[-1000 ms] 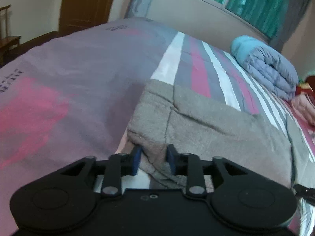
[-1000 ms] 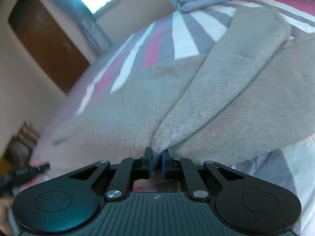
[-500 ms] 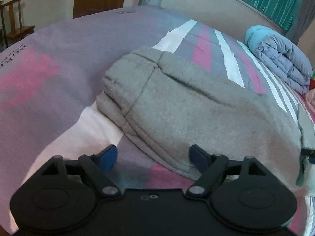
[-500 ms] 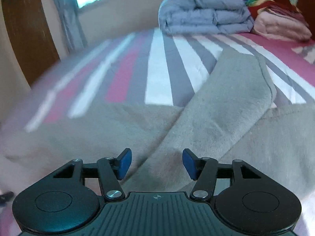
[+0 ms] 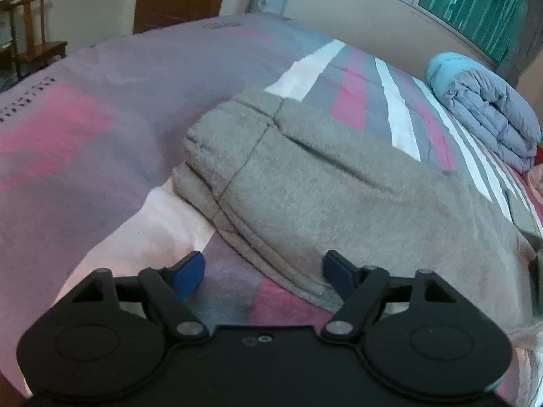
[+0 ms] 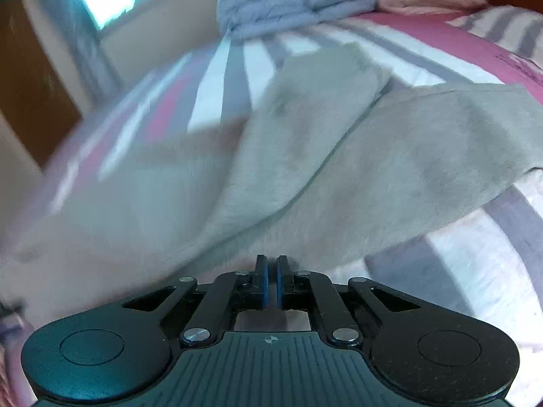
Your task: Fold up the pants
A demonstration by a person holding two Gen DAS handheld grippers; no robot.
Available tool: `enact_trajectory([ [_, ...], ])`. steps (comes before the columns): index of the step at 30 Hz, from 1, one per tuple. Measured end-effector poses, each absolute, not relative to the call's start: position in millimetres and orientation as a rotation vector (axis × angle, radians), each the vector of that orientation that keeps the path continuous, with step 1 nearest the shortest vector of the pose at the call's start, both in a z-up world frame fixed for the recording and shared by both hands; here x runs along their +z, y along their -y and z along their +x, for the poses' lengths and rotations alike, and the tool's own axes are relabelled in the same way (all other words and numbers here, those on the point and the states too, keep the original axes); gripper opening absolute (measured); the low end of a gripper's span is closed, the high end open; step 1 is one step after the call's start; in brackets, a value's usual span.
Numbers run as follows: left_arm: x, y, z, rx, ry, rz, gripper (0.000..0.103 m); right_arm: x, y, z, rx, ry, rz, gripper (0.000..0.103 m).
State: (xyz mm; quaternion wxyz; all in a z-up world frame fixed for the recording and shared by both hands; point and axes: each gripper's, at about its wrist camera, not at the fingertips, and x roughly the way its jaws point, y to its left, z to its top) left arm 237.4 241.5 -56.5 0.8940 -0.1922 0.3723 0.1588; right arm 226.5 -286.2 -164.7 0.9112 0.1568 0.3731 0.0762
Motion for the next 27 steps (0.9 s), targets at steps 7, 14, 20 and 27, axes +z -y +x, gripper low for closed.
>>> enact_trajectory([
  [7,-69,-241,244,0.341,-0.772,-0.417,0.078,-123,273,276,0.164,-0.654,0.184,0.065],
  [14,-73,-244,241,0.324,-0.766,-0.415,0.078,-146,270,327,0.165,-0.734,0.048,0.004],
  [20,-75,-243,239,0.32,-0.755,-0.405,0.079,-167,366,252,0.088,-0.702,0.386,0.004],
  [27,-73,-244,242,0.322,-0.774,-0.401,0.08,-162,389,239,0.104,-0.609,0.391,0.049],
])
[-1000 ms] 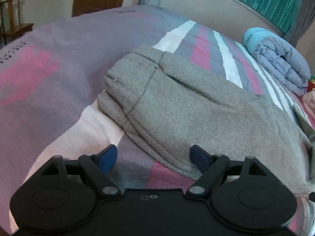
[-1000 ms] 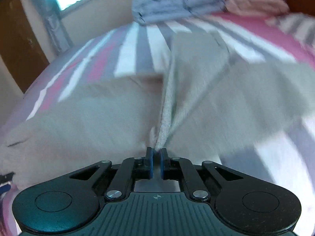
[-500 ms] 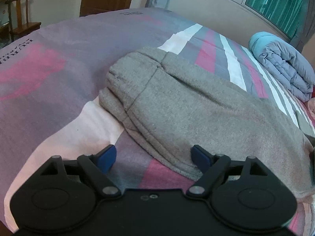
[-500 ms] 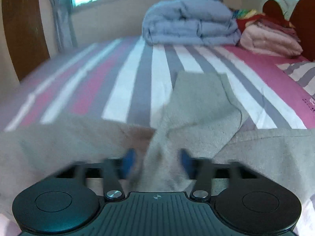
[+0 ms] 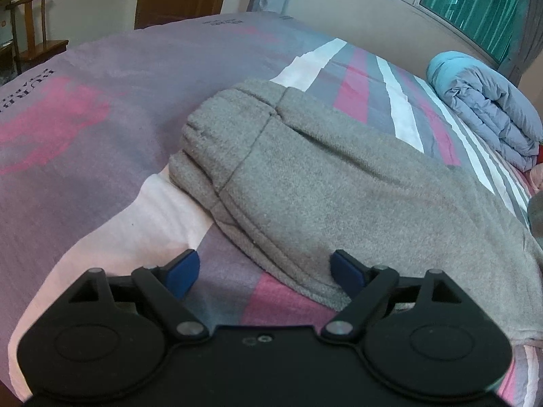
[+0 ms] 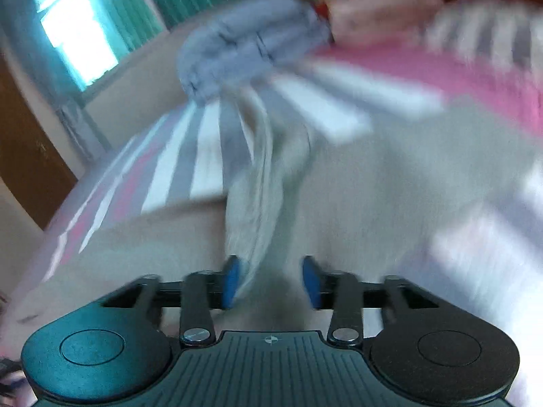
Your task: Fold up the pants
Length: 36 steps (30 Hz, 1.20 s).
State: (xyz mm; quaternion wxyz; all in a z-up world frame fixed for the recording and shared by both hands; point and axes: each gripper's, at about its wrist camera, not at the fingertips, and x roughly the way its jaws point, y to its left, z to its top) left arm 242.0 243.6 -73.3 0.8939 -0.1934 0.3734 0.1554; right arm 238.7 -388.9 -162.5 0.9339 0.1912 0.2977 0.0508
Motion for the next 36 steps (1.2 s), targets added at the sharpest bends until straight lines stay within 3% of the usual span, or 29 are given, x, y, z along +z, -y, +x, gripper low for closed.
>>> enact_trajectory([
  [2,-74,-242,242,0.328,-0.771,-0.399,0.08,-152,393,254,0.141,-0.592,0.392,0.053],
  [13,-74,-242,243,0.34,-0.777,-0.408,0.08,-127,356,331,0.315,-0.561,0.232,0.049],
  [16,-75,-239,243,0.361,-0.772,-0.405,0.08,-138,331,344,0.327,-0.625,0.136,0.049],
  [17,-74,-238,243,0.367,-0.773,-0.405,0.08,-144,324,348,0.326,-0.642,0.092,0.045],
  [18,-74,-238,243,0.37,-0.775,-0.405,0.08,-148,320,350,0.32,-0.649,0.059,0.006],
  [22,-74,-241,243,0.362,-0.777,-0.411,0.081,-143,358,330,0.219,-0.565,0.162,0.004],
  [25,-76,-241,240,0.357,-0.766,-0.411,0.082,-139,426,285,0.103,-0.506,0.414,0.004],
  [29,-77,-241,242,0.359,-0.771,-0.405,0.083,-204,480,264,0.052,-0.721,0.623,0.004],
  [30,-76,-242,242,0.358,-0.775,-0.404,0.083,-209,488,261,0.069,-0.713,0.682,0.006],
  [32,-75,-243,242,0.355,-0.778,-0.408,0.083,-195,485,259,0.083,-0.655,0.6,0.025],
  [33,-75,-242,242,0.355,-0.778,-0.409,0.083,-184,478,259,0.082,-0.623,0.51,0.043],
  [34,-75,-242,242,0.356,-0.777,-0.409,0.083,-176,471,259,0.094,-0.596,0.436,0.053],
  [36,-76,-242,241,0.356,-0.774,-0.411,0.083,-163,454,265,0.104,-0.567,0.267,0.053],
])
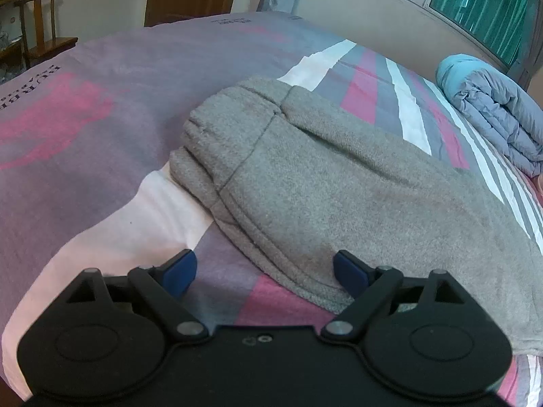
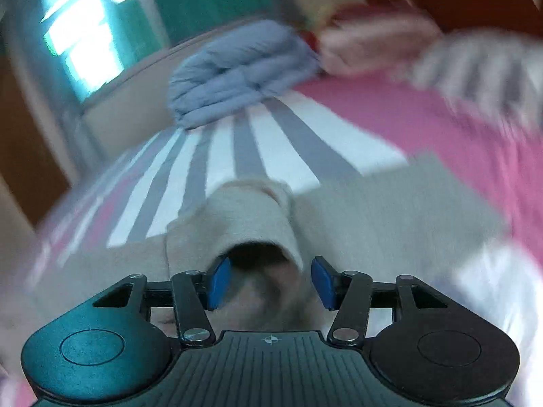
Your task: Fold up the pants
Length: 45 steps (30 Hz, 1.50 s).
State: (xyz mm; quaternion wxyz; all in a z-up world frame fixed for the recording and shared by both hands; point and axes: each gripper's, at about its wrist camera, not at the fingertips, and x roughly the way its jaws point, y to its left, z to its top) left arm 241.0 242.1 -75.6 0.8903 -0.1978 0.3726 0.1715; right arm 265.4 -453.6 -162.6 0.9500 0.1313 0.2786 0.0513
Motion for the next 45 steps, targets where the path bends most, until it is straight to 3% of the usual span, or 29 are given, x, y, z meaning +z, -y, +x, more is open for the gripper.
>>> enact_trajectory([
  [6,-75,-244,241,0.347,-0.778,-0.415,0.083,-158,414,281,0.137,-0.483,-0.112,0.052],
  [8,-75,-245,242,0.345,-0.782,-0.416,0.083,-158,424,277,0.157,-0.41,-0.092,0.001],
  [12,-75,-245,243,0.344,-0.782,-0.411,0.084,-201,550,259,-0.025,-0.341,0.811,0.004],
  [14,-76,-244,244,0.347,-0.782,-0.409,0.085,-241,568,256,-0.08,-0.414,0.994,0.004],
  [21,-76,-244,244,0.346,-0.786,-0.407,0.085,-285,570,262,-0.071,-0.446,1.119,0.004],
  [37,-77,-244,244,0.336,-0.786,-0.403,0.086,-248,615,248,-0.07,-0.401,1.102,0.004],
  [41,-76,-245,244,0.331,-0.787,-0.405,0.086,-256,620,241,-0.083,-0.474,1.126,0.004],
  [45,-78,-244,243,0.33,-0.778,-0.399,0.087,-257,631,207,-0.1,-0.413,1.152,0.004],
])
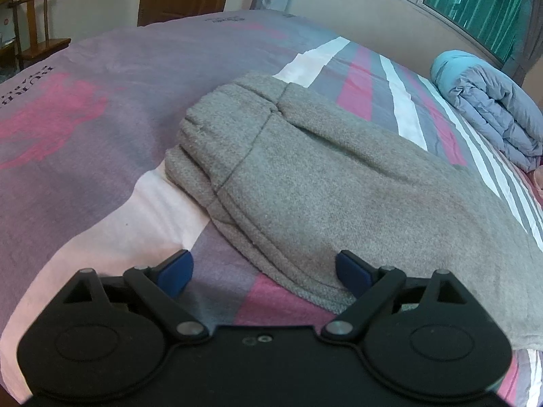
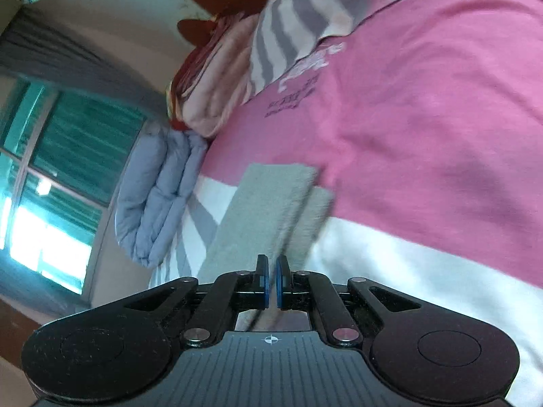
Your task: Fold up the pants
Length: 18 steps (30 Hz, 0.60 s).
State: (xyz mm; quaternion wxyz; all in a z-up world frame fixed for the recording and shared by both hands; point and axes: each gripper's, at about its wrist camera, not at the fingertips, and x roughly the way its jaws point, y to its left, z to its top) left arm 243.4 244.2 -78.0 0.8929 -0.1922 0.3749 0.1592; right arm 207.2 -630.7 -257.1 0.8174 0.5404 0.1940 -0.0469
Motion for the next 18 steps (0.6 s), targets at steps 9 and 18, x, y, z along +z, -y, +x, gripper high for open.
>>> enact_trajectory([
  [9,-77,-244,242,0.333,-0.779,-0.4,0.087,-279,648,222,-0.117,-0.427,1.287,0.004],
  [18,-78,-243,243,0.333,-0.777,-0.396,0.088,-272,650,208,-0.076,-0.396,1.303,0.033],
])
